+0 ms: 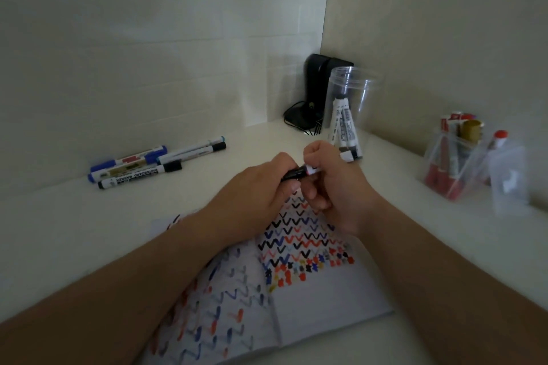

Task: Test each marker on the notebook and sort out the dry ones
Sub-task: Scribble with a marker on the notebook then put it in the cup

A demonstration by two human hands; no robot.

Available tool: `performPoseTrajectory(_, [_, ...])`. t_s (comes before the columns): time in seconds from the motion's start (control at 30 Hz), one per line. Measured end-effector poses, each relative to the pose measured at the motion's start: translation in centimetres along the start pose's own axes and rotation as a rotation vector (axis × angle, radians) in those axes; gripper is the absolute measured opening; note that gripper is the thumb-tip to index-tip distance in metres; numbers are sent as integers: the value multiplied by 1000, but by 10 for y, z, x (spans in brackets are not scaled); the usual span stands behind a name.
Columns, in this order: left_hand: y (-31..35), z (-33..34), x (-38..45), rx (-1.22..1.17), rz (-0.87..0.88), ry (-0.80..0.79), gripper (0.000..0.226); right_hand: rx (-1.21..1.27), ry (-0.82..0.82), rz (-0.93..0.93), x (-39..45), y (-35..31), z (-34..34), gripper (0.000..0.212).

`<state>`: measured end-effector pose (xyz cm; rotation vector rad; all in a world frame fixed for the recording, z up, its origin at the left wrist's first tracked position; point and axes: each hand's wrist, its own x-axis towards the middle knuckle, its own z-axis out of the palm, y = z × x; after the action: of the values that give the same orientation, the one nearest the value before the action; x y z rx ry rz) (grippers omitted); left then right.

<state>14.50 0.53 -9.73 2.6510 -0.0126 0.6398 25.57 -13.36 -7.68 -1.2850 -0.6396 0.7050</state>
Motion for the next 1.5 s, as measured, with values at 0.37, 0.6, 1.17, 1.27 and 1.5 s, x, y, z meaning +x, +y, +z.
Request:
performPoseTrajectory(0.37, [-7, -12, 2, -78, -72, -83, 24, 23, -2, -43, 0, 4, 2, 19])
performPoseTrajectory(0.6, [-3, -32, 2, -57, -274, -246, 93, 39, -85, 0, 2, -5, -12, 18])
performPoseTrajectory(1.17, [51, -38, -57, 332, -154, -640, 78, -55, 21, -28, -12, 7, 3, 47])
performPoseTrajectory(1.27, [30, -46, -51, 269, -182, -633, 76, -76, 77, -3, -13, 4, 6, 45])
performPoseTrajectory(1.5, [5, -54, -47, -3, -242, -469, 56, -304, -245, 55, -37, 2, 1, 12])
